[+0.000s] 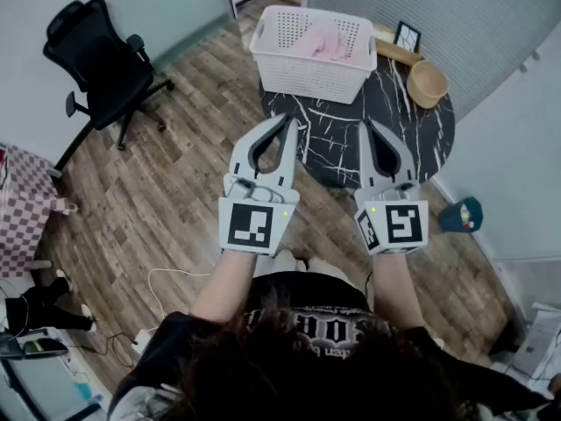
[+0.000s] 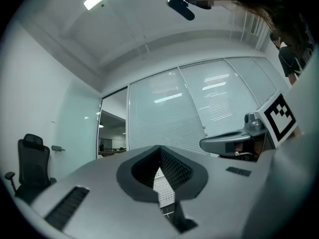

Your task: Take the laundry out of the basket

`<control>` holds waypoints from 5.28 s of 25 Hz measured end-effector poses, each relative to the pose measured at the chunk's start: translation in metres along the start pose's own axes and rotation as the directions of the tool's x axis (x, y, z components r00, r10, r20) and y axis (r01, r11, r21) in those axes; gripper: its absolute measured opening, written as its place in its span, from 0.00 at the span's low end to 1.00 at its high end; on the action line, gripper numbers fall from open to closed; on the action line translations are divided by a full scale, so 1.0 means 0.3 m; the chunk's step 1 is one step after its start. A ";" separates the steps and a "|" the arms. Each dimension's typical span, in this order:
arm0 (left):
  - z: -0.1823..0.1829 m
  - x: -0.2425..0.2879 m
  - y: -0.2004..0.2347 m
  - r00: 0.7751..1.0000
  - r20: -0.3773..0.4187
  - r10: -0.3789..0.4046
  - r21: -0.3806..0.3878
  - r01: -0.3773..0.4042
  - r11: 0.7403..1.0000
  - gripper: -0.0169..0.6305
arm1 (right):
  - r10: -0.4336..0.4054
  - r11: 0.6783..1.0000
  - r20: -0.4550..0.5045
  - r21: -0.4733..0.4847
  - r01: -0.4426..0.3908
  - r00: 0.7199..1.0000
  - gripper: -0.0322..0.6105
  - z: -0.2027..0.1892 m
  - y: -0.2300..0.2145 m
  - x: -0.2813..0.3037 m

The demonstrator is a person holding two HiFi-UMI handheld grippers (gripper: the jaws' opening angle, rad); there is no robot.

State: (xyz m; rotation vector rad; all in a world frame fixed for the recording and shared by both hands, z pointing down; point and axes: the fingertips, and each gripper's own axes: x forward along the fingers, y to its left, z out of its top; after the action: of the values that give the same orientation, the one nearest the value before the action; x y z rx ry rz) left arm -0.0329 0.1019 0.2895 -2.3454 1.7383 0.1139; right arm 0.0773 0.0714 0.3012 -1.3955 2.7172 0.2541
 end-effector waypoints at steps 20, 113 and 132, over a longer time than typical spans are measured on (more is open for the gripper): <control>-0.027 0.061 0.009 1.000 -0.003 0.006 -0.005 -0.006 1.000 0.03 | 0.013 0.999 0.019 0.040 -0.013 1.000 0.10 -0.016 -0.047 0.044; -0.320 1.025 0.513 0.989 -0.005 -0.146 -0.053 0.145 0.988 0.03 | -0.123 0.991 -0.106 0.047 0.128 0.987 0.10 -0.340 -0.489 1.100; -0.332 1.152 0.597 0.967 0.024 -0.253 -0.065 0.254 0.965 0.03 | -0.219 0.959 -0.306 0.108 0.263 0.926 0.56 -0.601 -0.596 1.321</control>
State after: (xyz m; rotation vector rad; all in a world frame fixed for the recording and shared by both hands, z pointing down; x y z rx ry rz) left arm -0.1075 -0.2930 0.2969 -2.5844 1.4316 0.1498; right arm -0.0071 -0.3805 0.4018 -1.8285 2.6684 -0.1804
